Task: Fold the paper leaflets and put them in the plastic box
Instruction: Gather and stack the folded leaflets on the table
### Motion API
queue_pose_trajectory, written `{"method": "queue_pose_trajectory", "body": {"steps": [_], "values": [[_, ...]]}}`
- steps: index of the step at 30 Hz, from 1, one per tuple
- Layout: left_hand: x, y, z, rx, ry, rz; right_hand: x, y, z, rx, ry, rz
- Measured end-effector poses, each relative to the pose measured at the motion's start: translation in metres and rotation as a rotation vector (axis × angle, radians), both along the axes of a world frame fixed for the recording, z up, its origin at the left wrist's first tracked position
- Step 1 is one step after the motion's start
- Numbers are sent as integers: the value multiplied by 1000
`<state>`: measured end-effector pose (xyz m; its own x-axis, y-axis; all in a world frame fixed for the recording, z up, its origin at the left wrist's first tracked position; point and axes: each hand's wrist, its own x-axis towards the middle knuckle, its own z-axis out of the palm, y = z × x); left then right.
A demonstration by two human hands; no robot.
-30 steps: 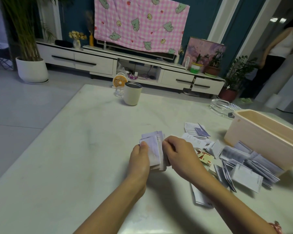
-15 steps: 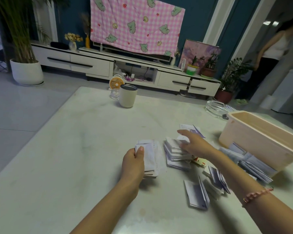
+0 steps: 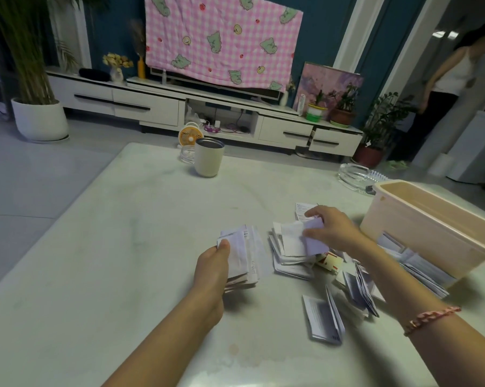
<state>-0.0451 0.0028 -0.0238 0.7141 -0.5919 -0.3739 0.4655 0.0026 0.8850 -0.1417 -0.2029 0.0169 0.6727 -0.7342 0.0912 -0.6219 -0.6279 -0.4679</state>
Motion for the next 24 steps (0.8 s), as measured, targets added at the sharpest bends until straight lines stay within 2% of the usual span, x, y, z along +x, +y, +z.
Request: {"method": "queue_pose_trajectory", "body": {"steps": [3, 7, 12, 17, 21, 24], "values": [[2, 1, 2, -35, 41, 1, -10, 15, 16, 284, -208, 22], [2, 0, 5, -126, 137, 1, -13, 36, 27, 572, -301, 39], [1, 1, 7, -170, 160, 3, -5, 53, 29, 692, -335, 107], [3, 3, 10, -235, 204, 6, 1, 61, 25, 681, -350, 86], [3, 6, 14, -325, 309, -38, 2, 63, 22, 776, -396, 57], [3, 6, 17, -385, 360, -75, 2, 66, 18, 767, -412, 21]]}}
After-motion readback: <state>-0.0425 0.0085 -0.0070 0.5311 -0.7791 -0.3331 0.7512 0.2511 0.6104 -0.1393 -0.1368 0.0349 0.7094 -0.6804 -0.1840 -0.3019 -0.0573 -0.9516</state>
